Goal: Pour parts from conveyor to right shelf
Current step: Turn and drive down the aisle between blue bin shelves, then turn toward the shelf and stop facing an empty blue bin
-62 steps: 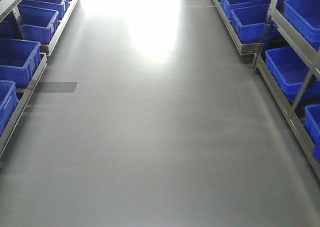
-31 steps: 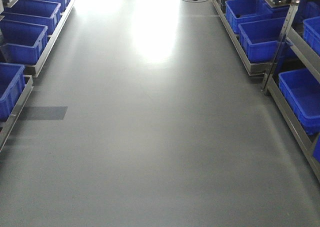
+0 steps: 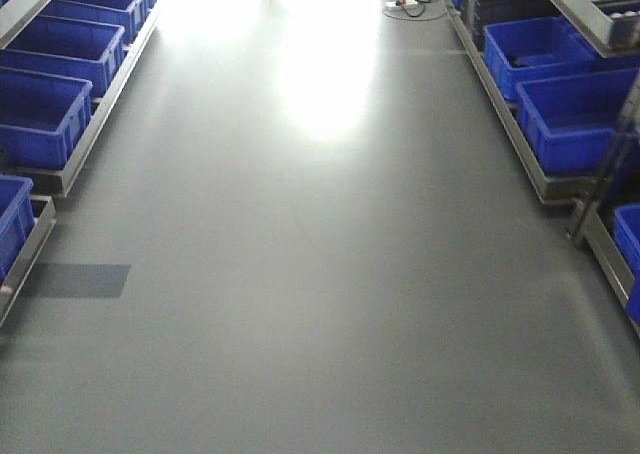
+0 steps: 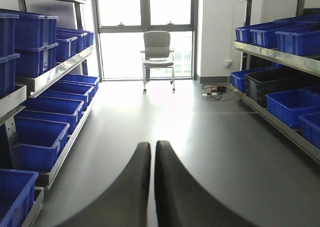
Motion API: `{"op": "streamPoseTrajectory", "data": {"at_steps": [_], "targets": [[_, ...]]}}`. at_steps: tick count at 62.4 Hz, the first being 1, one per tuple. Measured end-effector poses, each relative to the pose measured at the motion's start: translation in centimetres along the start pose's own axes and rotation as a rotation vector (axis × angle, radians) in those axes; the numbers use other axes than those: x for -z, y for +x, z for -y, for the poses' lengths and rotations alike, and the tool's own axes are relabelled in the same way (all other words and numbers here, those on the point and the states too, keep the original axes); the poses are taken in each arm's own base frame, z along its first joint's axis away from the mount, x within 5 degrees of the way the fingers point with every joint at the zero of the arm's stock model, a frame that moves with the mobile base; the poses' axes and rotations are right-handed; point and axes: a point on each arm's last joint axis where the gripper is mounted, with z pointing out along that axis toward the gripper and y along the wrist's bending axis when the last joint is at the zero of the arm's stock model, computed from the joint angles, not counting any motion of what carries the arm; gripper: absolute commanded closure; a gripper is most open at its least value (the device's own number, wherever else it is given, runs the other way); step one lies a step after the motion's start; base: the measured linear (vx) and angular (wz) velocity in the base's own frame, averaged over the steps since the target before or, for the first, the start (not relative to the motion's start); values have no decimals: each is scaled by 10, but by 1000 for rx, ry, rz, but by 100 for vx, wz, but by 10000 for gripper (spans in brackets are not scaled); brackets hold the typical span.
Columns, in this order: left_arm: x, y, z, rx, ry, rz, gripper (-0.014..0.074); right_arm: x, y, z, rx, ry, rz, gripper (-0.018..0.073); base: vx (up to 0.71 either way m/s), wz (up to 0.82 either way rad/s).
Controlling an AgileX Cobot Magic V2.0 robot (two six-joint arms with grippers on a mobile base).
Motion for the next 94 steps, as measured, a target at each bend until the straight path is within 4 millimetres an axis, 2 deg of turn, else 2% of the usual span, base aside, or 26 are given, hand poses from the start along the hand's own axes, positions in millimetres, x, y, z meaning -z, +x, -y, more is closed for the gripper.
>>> {"op": "streamPoseTrajectory", "data": {"at_steps": [57, 94], "targets": [[0, 0, 0, 0, 0, 0, 603, 0, 0, 0, 0, 0, 0, 568, 53, 13], [0, 0, 0, 0, 0, 0, 603, 0, 0, 0, 0, 0, 0, 568, 32, 79]]}}
